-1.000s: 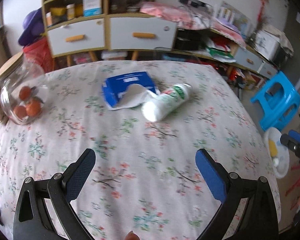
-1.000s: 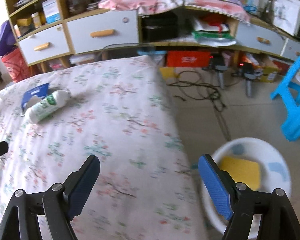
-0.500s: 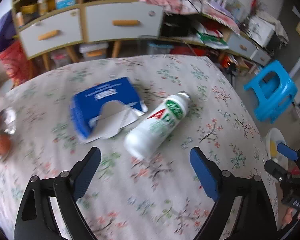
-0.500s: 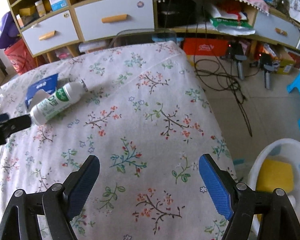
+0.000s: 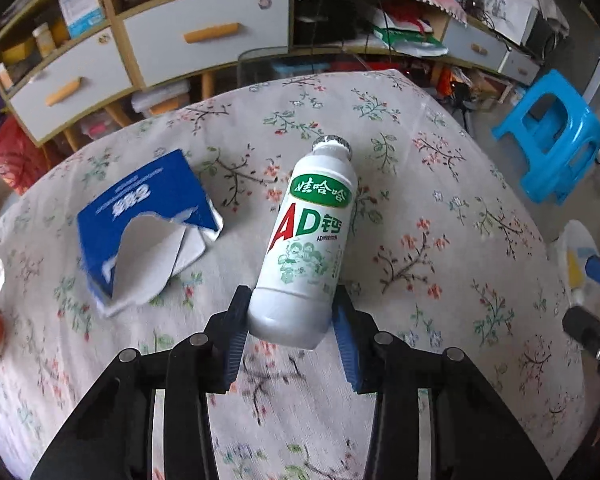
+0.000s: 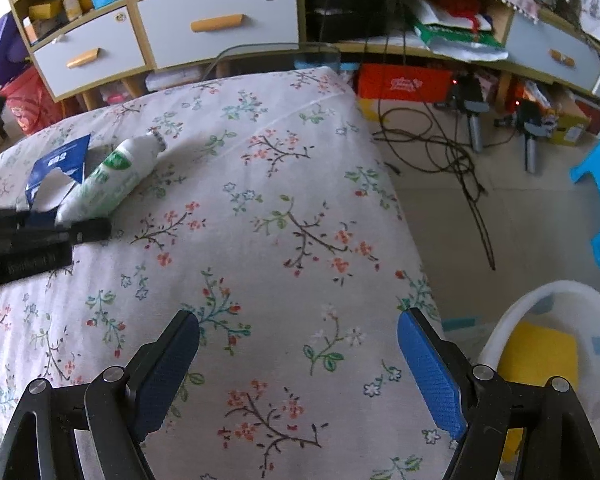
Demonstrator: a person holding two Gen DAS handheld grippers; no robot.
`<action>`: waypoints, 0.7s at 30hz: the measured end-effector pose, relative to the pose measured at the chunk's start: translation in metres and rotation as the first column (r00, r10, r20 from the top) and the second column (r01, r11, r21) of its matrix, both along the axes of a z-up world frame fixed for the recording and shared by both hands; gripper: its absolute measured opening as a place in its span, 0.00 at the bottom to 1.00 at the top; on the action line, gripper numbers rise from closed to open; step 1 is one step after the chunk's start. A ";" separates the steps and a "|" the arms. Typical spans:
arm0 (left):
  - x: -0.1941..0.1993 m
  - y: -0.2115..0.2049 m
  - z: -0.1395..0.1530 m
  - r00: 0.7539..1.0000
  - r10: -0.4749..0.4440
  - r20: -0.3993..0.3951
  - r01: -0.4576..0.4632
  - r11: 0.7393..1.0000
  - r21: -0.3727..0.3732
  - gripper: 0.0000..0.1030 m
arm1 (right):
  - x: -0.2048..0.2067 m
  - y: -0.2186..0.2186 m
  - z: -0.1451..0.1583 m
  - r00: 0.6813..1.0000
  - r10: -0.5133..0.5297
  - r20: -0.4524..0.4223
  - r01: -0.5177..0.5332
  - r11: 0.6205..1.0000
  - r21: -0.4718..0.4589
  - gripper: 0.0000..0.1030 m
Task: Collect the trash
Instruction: 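Grasp the blue tissue box with the right tool while the left tool holds the bottle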
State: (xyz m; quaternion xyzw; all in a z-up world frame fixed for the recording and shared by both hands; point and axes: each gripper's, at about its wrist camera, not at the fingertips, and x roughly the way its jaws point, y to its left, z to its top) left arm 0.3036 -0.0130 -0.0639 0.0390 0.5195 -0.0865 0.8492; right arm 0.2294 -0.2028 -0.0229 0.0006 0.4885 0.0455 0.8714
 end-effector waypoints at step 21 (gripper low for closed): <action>-0.138 0.085 0.080 0.971 0.153 0.185 -0.134 0.985 -0.110 0.38 | -0.019 0.036 0.010 1.000 -0.018 -0.017 0.019 0.997 0.071 0.82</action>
